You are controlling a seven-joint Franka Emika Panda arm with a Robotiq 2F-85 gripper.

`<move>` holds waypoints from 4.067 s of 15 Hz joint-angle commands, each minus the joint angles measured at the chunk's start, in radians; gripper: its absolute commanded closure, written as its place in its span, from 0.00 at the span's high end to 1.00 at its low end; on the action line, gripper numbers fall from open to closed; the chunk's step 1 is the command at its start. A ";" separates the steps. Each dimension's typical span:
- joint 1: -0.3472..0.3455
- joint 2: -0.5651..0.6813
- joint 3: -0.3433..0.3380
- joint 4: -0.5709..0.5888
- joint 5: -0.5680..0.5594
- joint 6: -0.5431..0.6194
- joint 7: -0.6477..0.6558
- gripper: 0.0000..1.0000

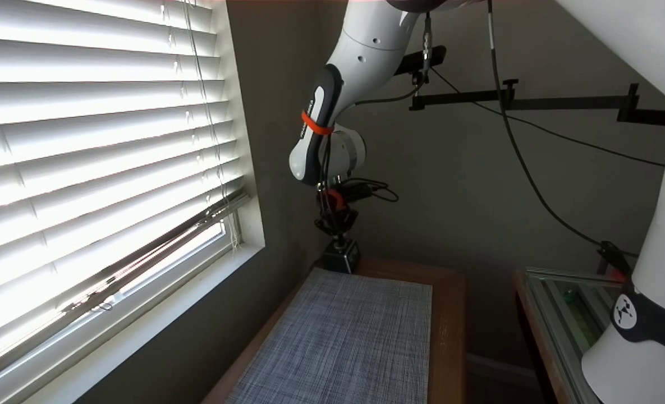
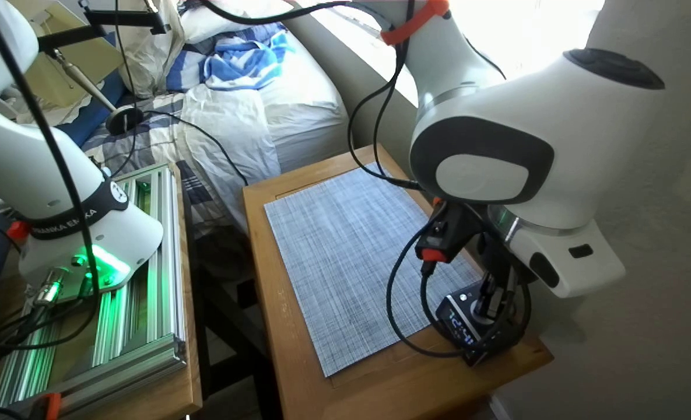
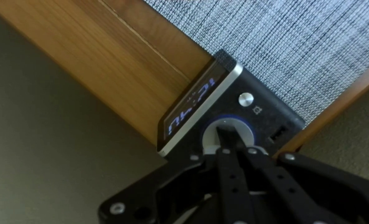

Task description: Press the button on top of the black alarm clock

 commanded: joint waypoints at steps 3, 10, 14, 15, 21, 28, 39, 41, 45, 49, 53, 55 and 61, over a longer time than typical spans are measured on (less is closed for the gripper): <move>-0.025 0.031 0.019 0.039 0.044 -0.018 -0.035 0.00; -0.024 0.065 0.013 0.044 0.037 -0.017 -0.028 0.00; -0.028 0.075 0.018 0.041 0.041 -0.008 -0.032 0.00; -0.032 0.078 0.022 0.039 0.044 -0.002 -0.037 0.00; -0.047 0.095 0.031 0.040 0.053 0.008 -0.052 0.00; -0.047 0.082 0.033 0.037 0.059 0.001 -0.071 0.00; -0.018 -0.030 0.013 -0.025 0.021 0.006 -0.143 0.00; -0.016 -0.037 0.013 -0.033 0.019 0.011 -0.154 0.00; -0.010 -0.056 0.007 -0.047 0.012 0.023 -0.166 0.00; -0.004 -0.084 0.001 -0.064 0.003 0.018 -0.178 0.28; 0.004 -0.114 -0.006 -0.085 -0.008 0.029 -0.188 0.53; 0.010 -0.133 -0.011 -0.100 -0.019 0.031 -0.194 0.67; 0.031 -0.230 -0.024 -0.175 -0.079 0.039 -0.227 1.00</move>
